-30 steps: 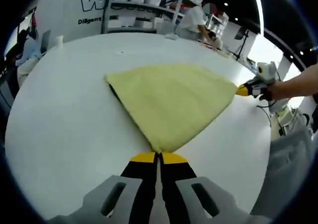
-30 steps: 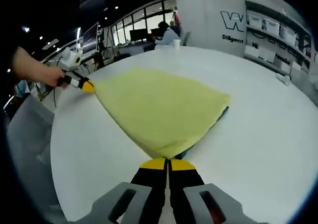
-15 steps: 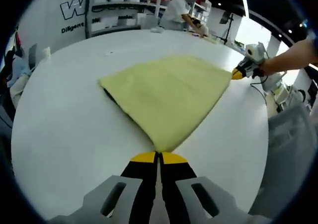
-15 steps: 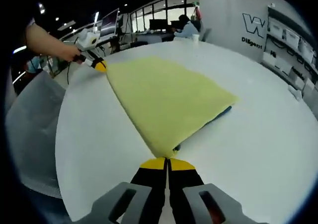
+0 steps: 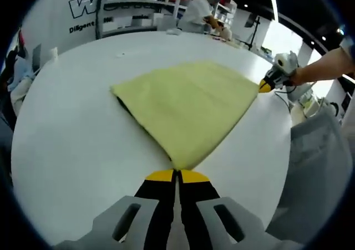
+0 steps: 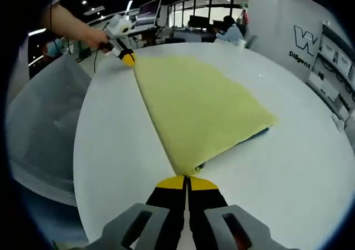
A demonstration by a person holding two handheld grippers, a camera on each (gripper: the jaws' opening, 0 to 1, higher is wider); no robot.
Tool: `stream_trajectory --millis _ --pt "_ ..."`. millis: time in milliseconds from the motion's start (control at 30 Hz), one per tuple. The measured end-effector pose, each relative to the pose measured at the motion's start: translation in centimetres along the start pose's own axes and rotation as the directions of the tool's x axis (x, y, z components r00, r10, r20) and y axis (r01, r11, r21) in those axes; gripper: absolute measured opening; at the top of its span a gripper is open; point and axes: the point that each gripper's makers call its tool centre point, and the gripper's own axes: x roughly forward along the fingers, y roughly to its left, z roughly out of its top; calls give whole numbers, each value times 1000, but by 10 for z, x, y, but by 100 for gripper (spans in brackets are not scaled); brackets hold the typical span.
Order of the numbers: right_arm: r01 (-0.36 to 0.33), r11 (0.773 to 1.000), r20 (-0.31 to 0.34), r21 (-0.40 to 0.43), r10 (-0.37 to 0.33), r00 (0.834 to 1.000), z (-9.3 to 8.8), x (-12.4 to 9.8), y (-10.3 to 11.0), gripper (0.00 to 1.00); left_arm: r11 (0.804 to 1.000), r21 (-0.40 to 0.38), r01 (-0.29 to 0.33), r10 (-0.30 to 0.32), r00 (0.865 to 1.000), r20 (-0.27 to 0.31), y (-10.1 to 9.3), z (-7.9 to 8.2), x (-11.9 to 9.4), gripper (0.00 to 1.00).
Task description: Fold the garment on the visible template until the final outline fits inside the template.
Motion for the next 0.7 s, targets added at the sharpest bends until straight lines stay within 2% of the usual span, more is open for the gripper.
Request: stream_trajectory --millis 133,300,367,467,600,667,700 --pt "-1 1000 -2 15 2 1000 -2 -2 7 0 1000 2 4 -4 1000 -13 -10 -11 -3 1" --pt "6 1000 -12 23 -6 1000 -5 -4 16 0 1000 -22 -4 4 1000 -16 -12 -16 -4 1" --pt "14 997 -11 78 -14 1000 -6 -5 17 0 999 -50 2 -3 1000 -18 -14 -19 -3 2" --pt "24 996 -20 88 -22 1000 -8 -9 20 0 996 -88 -35 33 999 -24 -12 -23 -7 4" --pt "43 991 19 126 -46 999 -2 -17 26 1 989 -122 -78 77 997 -11 -9 -28 -17 8" --pt "43 989 26 138 -47 999 -1 -20 29 3 977 -180 -112 117 993 15 -5 -30 -25 9" --pt "51 987 30 150 -56 998 0 -23 32 4 969 -216 -117 131 990 50 -5 -26 -31 10"
